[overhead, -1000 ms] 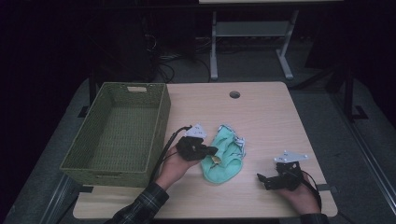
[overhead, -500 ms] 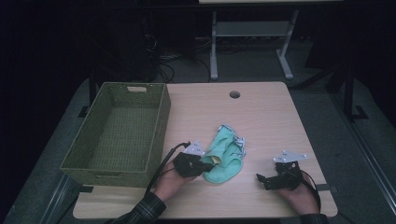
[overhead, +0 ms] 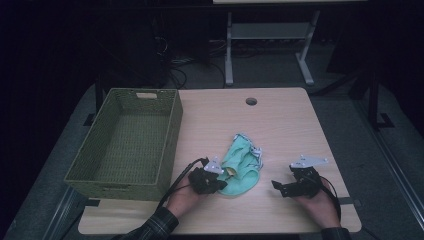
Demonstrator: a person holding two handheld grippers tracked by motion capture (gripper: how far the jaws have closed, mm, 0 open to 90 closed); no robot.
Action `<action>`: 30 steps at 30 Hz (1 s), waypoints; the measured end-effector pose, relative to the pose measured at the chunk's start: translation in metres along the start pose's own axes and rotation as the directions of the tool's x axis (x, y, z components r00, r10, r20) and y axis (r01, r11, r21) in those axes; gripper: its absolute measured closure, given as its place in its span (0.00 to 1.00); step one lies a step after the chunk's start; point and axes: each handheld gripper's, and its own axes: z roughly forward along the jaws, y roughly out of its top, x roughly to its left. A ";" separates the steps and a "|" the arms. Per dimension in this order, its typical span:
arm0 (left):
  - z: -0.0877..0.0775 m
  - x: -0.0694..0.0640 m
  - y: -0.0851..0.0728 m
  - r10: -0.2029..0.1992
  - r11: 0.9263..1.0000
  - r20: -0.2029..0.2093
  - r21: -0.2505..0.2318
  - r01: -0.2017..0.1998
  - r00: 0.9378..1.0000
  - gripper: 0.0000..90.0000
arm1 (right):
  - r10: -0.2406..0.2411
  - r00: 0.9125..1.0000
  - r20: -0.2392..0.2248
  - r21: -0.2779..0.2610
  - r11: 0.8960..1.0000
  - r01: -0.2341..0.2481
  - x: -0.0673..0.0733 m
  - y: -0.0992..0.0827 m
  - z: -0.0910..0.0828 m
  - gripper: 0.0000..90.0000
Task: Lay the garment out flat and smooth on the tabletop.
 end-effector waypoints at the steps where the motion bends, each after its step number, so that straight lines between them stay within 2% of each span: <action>1: 0.000 0.000 0.000 -0.006 1.000 0.003 -0.006 0.006 1.000 1.00 | 0.010 1.000 -0.015 -0.004 1.000 -0.010 0.001 0.002 -0.001 0.16; 6: 0.000 0.000 0.000 -0.008 1.000 0.003 0.000 0.008 1.000 1.00 | -0.001 0.999 -0.039 -0.018 1.000 0.000 0.003 0.011 0.001 0.24; 8: 0.000 0.001 0.000 -0.007 1.000 0.006 0.001 0.007 1.000 1.00 | -0.004 0.999 -0.046 -0.030 1.000 0.002 0.003 0.017 0.000 0.33; 9: 0.000 0.001 0.000 -0.005 1.000 0.005 0.001 0.005 1.000 1.00 | -0.018 0.998 -0.053 -0.049 0.999 0.015 0.003 0.022 0.000 0.41; 10: 0.000 0.001 0.000 -0.005 1.000 0.005 0.001 0.005 1.000 1.00 | -0.018 0.998 -0.053 -0.049 0.999 0.015 0.003 0.022 0.000 0.41; 13: 0.000 0.001 0.000 -0.006 1.000 0.006 0.002 0.006 1.000 1.00 | -0.027 0.998 -0.056 -0.049 0.999 0.025 0.004 0.030 0.003 0.50; 14: 0.001 0.000 0.000 -0.021 1.000 0.009 -0.009 0.021 1.000 1.00 | -0.032 0.998 -0.059 -0.050 0.998 0.029 0.004 0.036 0.008 0.54; 16: 0.001 0.001 0.000 -0.026 1.000 0.013 -0.013 0.026 1.000 1.00 | -0.027 0.997 -0.067 -0.034 0.999 0.025 0.004 0.040 0.013 0.54; 19: 0.000 0.003 -0.001 -0.019 1.000 0.019 -0.004 0.019 1.000 1.00 | -0.022 0.997 -0.071 -0.037 0.999 0.019 0.003 0.043 0.018 0.54; 23: 0.001 0.003 -0.001 -0.030 0.999 0.024 -0.009 0.030 0.999 1.00 | -0.014 0.996 -0.089 -0.032 0.999 0.011 0.002 0.048 0.028 0.55; 24: 0.001 0.003 -0.001 -0.029 1.000 0.024 -0.008 0.030 0.999 1.00 | -0.005 0.995 -0.101 -0.028 1.000 0.003 0.002 0.049 0.035 0.56; 30: 0.000 0.004 0.000 -0.026 1.000 0.030 -0.004 0.027 0.999 1.00 | -0.006 0.996 -0.091 -0.006 1.000 0.005 0.003 0.052 0.049 0.55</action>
